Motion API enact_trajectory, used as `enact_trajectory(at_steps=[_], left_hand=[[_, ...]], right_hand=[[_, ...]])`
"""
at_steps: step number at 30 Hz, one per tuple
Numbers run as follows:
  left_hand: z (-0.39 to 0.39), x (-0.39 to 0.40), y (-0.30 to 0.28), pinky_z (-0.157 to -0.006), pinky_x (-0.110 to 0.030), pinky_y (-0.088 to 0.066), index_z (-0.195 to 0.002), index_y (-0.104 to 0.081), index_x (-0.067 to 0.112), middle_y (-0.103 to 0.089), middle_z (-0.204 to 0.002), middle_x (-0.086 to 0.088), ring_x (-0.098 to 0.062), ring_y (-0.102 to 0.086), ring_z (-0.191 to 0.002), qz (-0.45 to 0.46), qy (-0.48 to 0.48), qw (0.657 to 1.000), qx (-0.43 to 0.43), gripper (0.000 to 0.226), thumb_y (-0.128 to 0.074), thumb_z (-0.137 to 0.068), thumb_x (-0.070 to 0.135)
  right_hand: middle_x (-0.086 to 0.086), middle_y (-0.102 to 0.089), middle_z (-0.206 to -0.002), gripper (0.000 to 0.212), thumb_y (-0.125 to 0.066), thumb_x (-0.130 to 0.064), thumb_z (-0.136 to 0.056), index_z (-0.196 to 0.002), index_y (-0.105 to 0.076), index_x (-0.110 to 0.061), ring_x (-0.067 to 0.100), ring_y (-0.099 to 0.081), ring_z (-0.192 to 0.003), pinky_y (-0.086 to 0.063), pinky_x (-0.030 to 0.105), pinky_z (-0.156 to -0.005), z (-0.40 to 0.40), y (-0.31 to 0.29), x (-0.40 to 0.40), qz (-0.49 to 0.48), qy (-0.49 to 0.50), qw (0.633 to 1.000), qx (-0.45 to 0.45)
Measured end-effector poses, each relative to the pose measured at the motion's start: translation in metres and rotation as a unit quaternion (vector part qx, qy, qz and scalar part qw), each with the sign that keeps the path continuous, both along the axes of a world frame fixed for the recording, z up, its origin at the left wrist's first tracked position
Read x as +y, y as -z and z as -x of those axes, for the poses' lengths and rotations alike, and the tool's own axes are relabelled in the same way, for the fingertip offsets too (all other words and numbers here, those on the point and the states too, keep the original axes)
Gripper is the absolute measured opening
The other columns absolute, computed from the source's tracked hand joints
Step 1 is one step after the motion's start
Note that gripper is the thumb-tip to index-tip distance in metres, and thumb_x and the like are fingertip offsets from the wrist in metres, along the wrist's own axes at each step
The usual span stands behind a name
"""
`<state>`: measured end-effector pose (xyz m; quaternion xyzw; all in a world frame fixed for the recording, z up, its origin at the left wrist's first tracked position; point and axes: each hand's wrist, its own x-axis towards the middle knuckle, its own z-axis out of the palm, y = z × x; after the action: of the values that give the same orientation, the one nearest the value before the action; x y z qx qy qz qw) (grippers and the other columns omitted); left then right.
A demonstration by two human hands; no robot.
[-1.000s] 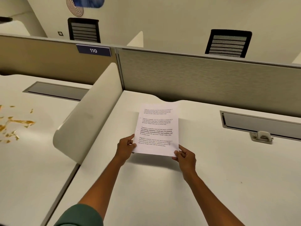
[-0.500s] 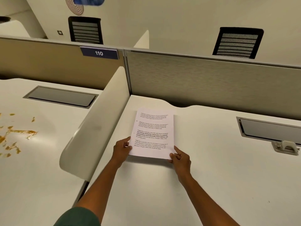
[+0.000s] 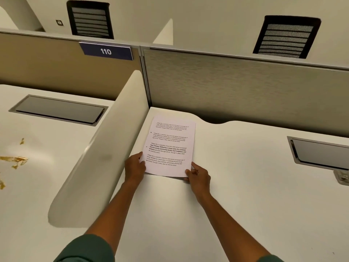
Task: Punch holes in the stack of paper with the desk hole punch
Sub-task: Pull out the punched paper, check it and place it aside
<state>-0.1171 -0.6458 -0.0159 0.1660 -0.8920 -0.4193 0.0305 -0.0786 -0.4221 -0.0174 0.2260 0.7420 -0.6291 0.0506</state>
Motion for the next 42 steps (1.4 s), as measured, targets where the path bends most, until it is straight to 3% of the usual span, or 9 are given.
enact_trajectory(at_steps=[4,6,11,22,28,30,32,34,42], left_hand=[[0.013,0.003,0.002,-0.096,-0.023,-0.038,-0.131,-0.054,-0.008,-0.058,-0.131,-0.024,-0.036,-0.056,-0.121,0.012,-0.015,1.000,0.004,0.045,-0.053,-0.086,-0.010],[0.017,0.004,0.002,-0.092,-0.018,-0.035,-0.128,-0.056,-0.009,-0.059,-0.129,-0.025,-0.037,-0.055,-0.121,0.023,-0.011,1.000,0.008,0.042,-0.052,-0.086,-0.010],[0.024,0.000,0.006,-0.106,-0.038,-0.035,-0.134,-0.052,-0.004,-0.055,-0.135,-0.022,-0.039,-0.044,-0.126,0.089,0.019,0.995,-0.030,0.045,-0.054,-0.089,0.000],[0.031,-0.004,0.002,-0.097,-0.043,-0.042,-0.131,-0.054,0.004,-0.057,-0.132,-0.016,-0.039,-0.043,-0.120,0.173,0.042,0.980,-0.095,0.043,-0.056,-0.090,0.017],[0.028,-0.004,-0.002,-0.100,-0.045,-0.041,-0.134,-0.051,0.003,-0.054,-0.136,-0.016,-0.040,-0.041,-0.124,0.163,0.044,0.980,-0.106,0.045,-0.056,-0.092,0.018],[0.026,-0.005,-0.003,-0.103,-0.044,-0.040,-0.137,-0.048,0.003,-0.052,-0.138,-0.017,-0.039,-0.040,-0.126,0.159,0.047,0.980,-0.111,0.048,-0.056,-0.092,0.019],[0.024,-0.006,-0.004,-0.104,-0.044,-0.038,-0.138,-0.046,0.003,-0.050,-0.139,-0.017,-0.039,-0.040,-0.127,0.153,0.048,0.980,-0.113,0.049,-0.056,-0.093,0.020],[0.020,-0.004,-0.006,-0.104,-0.044,-0.037,-0.138,-0.046,0.003,-0.050,-0.139,-0.018,-0.040,-0.040,-0.127,0.147,0.047,0.983,-0.103,0.049,-0.056,-0.093,0.020],[-0.011,0.031,-0.019,-0.114,-0.048,-0.031,-0.147,-0.036,0.009,-0.040,-0.151,-0.012,-0.031,-0.032,-0.141,0.136,0.104,0.985,-0.002,0.066,-0.058,-0.093,0.039]], right_hand=[[0.005,-0.043,-0.069,0.006,-0.061,-0.006,-0.086,-0.083,-0.061,-0.001,0.018,-0.063,-0.061,-0.056,0.029,-0.061,0.017,-0.001,-0.004,-0.072,-0.059,0.995,-0.029],[0.004,-0.038,-0.064,0.022,-0.061,-0.007,-0.086,-0.068,-0.047,-0.007,0.020,-0.061,-0.058,-0.045,0.027,-0.062,0.024,0.000,-0.006,-0.099,-0.075,0.992,-0.035],[0.007,-0.047,-0.069,0.017,-0.061,-0.012,-0.088,-0.091,-0.061,0.004,0.023,-0.054,-0.064,-0.052,0.041,-0.071,0.035,0.002,-0.009,-0.115,-0.097,0.988,-0.034],[0.010,-0.050,-0.069,0.026,-0.056,-0.017,-0.091,-0.074,-0.050,0.002,0.025,-0.048,-0.064,-0.044,0.034,-0.066,0.041,-0.001,-0.014,-0.146,-0.119,0.982,-0.029],[0.004,-0.050,-0.069,0.039,-0.057,-0.020,-0.092,-0.061,-0.033,-0.022,0.024,-0.048,-0.068,-0.040,0.030,-0.067,0.042,0.001,-0.012,-0.146,-0.102,0.983,-0.037],[0.002,-0.058,-0.078,0.027,-0.058,-0.021,-0.093,-0.071,-0.045,-0.027,0.021,-0.054,-0.079,-0.042,0.028,-0.076,0.041,0.002,-0.010,-0.144,-0.107,0.983,-0.034],[0.005,-0.066,-0.094,0.012,-0.059,-0.023,-0.093,-0.103,-0.063,-0.018,0.021,-0.060,-0.095,-0.043,0.028,-0.088,0.038,0.001,-0.008,-0.131,-0.111,0.985,-0.031],[0.008,-0.065,-0.112,0.039,-0.060,-0.025,-0.094,-0.130,-0.056,-0.010,0.021,-0.061,-0.106,-0.044,0.028,-0.094,0.035,-0.002,-0.006,-0.126,-0.102,0.986,-0.030],[0.004,-0.027,-0.157,0.069,-0.054,-0.052,-0.091,-0.149,-0.031,-0.022,0.023,-0.026,-0.143,-0.027,0.040,-0.115,0.008,-0.009,0.022,-0.351,-0.139,0.921,0.096]])
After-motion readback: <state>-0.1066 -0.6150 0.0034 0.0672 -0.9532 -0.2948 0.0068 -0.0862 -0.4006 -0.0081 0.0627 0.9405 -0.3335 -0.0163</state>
